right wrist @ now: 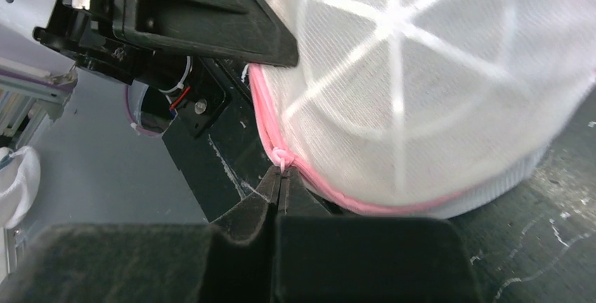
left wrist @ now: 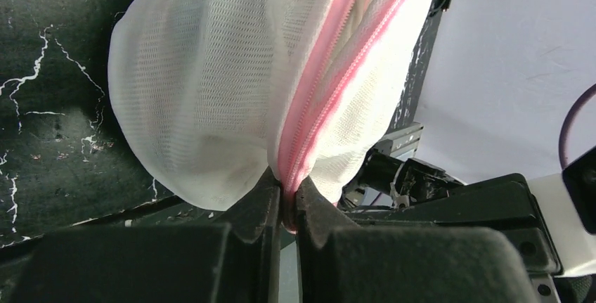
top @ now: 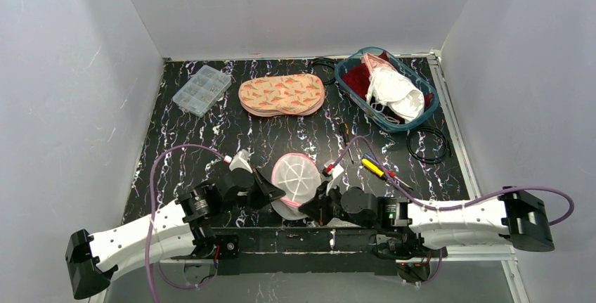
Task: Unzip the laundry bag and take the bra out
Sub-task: Unzip the laundry bag at the center of the board.
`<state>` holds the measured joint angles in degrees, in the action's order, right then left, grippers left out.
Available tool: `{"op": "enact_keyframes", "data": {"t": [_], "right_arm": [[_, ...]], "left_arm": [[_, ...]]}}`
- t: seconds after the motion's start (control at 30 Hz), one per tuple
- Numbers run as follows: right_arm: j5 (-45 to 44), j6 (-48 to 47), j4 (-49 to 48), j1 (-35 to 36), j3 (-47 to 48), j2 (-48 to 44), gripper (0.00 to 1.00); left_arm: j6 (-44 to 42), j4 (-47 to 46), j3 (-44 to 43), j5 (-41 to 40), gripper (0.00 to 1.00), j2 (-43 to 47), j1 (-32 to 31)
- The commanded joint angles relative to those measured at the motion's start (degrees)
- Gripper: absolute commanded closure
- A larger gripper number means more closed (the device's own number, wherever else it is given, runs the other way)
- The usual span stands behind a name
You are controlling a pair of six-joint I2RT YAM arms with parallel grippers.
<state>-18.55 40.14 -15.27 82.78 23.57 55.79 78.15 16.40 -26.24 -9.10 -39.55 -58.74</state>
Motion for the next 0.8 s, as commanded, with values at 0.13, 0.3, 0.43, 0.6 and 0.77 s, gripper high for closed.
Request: {"op": "enact_keyframes", "data": {"t": [0.13, 0.3, 0.43, 0.6, 0.77], "right_arm": [[-11.52, 2.17, 11.54, 0.36, -0.60, -11.29, 0.99], [-13.91, -0.30, 19.37, 0.39, 2.53, -15.34, 0.99], [-14.54, -3.57, 24.44, 0.41, 5.10, -16.62, 0.99], [-13.44, -4.19, 24.01, 0.39, 3.67, -16.82, 0.99], [-9.31, -2.33, 17.77, 0.41, -0.32, -14.80, 0.99]], "left_arm": [[-5.73, 4.47, -2.80, -4.77, 1.00, 2.62, 0.32], [-14.49, 2.08, -7.00, 1.00, 1.00, 0.25, 3.13], [-22.02, -0.54, -11.18, 11.37, 1.00, -3.68, 8.58], [-27.85, -3.79, -12.94, 21.50, 1.00, -9.69, 13.44], [-27.04, -7.72, -9.07, 24.78, 0.88, -14.18, 14.46]]}}
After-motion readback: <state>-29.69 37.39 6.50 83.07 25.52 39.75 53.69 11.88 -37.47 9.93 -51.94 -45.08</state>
